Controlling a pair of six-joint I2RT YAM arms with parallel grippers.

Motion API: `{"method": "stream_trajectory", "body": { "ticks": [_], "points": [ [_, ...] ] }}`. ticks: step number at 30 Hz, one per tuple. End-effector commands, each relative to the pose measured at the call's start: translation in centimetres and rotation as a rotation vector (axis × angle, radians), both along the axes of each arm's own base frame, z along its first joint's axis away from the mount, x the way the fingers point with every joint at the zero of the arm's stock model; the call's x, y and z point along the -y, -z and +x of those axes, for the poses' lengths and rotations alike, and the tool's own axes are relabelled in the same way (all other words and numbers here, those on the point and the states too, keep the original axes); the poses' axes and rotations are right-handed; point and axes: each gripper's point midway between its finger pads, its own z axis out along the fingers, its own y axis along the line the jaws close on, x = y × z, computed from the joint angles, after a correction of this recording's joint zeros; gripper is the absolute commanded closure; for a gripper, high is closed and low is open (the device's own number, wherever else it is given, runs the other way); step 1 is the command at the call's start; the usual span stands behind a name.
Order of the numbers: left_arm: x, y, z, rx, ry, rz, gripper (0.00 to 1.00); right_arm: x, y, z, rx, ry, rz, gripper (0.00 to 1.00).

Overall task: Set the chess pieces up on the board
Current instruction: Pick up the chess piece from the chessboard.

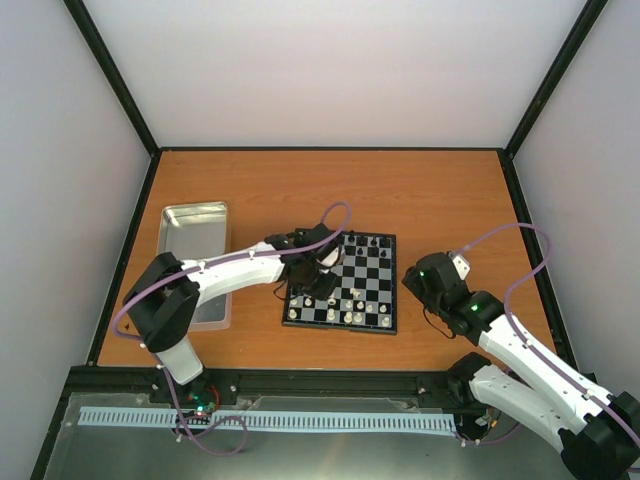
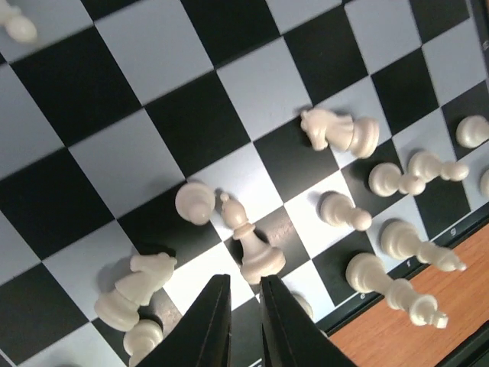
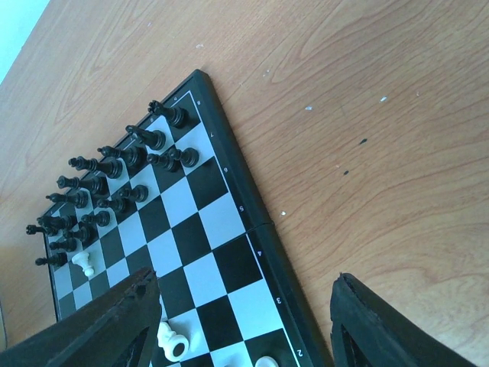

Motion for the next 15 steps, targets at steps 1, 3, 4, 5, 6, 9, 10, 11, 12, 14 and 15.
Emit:
{"method": "stream_trajectory", "body": {
  "ticks": [1,3,4,5,6,9,10,11,12,14,15],
  "points": [
    [-0.7,0.7,-0.7,-0.011,-0.022,0.055,0.87,0.4,-0.6,0.4,0.017,0.030,0.003,0.39],
    [-0.8,0.6,-0.2,0.007,-0.038,0.065,0.84,0.3,-0.5,0.4,0.014,0.027,0.006,0.39],
    [-0.7,0.4,0.0,0.014,-0.040,0.058,0.82,0.3,-0.5,0.4,0.015,0.027,0.006,0.39],
    [-0.4,0.1,0.2,0.022,-0.039,0.049,0.80,0.3,-0.5,0.4,0.014,0.026,0.007,0.39],
    [-0.1,-0.3,0.5,0.033,-0.041,0.041,0.78,0.3,-0.4,0.3,0.012,0.026,0.005,0.39],
    [0.4,-0.6,1.4,0.060,-0.052,0.033,0.69,0.3,-0.4,0.3,0.011,0.025,0.004,0.39],
    [0.5,-0.4,1.6,0.063,-0.052,0.039,0.69,0.3,-0.4,0.3,0.012,0.026,0.005,0.39],
    [0.7,-0.1,1.8,0.062,-0.052,0.045,0.68,0.3,-0.4,0.3,0.012,0.027,0.006,0.39],
    [0.8,0.1,2.0,0.064,-0.053,0.050,0.68,0.3,-0.4,0.3,0.014,0.027,0.006,0.39],
    [1.0,0.6,2.4,0.067,-0.056,0.063,0.67,0.4,-0.4,0.2,0.014,0.028,0.005,0.39],
    [1.1,0.8,2.6,0.069,-0.056,0.068,0.67,0.4,-0.3,0.2,0.013,0.027,0.003,0.39]
  ]
}}
